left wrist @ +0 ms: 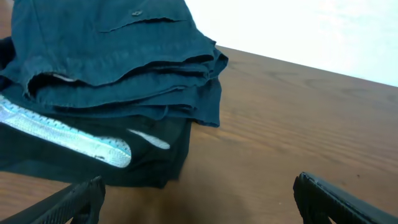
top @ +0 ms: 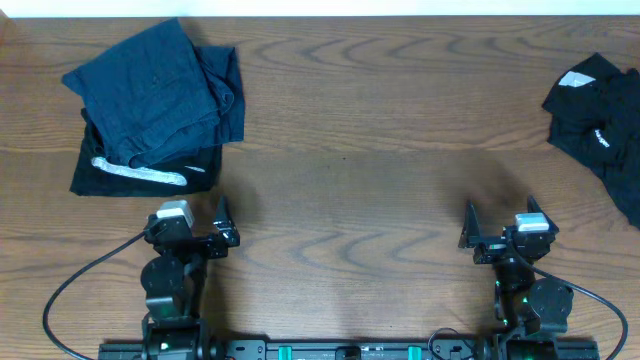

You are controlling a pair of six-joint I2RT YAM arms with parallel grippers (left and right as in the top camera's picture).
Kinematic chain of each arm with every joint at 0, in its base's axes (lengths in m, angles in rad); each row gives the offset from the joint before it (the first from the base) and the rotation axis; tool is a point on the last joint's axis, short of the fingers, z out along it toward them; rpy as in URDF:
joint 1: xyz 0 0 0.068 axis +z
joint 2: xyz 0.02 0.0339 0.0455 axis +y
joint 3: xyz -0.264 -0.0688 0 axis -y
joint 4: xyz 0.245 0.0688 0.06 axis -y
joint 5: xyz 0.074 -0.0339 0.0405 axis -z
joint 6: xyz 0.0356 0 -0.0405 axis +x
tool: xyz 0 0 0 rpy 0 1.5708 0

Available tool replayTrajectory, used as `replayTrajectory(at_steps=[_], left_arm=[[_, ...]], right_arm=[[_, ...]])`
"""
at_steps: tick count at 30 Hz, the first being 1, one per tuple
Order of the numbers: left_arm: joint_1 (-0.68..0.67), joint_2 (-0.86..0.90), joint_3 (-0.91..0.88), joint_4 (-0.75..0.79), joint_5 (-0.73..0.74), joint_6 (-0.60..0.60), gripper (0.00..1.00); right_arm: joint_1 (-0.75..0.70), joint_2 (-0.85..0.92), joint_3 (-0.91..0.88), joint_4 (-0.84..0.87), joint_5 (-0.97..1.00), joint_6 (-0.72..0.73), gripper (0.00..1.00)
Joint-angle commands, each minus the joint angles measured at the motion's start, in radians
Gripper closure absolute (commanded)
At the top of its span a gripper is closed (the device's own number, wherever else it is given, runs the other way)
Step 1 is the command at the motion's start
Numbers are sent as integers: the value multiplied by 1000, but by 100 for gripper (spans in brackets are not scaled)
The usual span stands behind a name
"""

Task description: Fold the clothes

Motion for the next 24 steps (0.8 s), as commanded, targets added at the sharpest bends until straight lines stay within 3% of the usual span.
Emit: replayTrajectory(at_steps=[1,11,16,24], left_arm=[[-8,-44,-26,-13,-23,23,2],[-58,-105,-26,-68,-22,171,2],[-63,-156,-26,-159,-23,184,2],[-63,-213,-26,-159,-23,337,2]], right_arm=[[-14,-7,-4,-3,3,13,1],[-14,-7,-4,-3,3,13,1],[-14,-7,-4,-3,3,13,1],[-14,-7,-4,-3,3,13,1]])
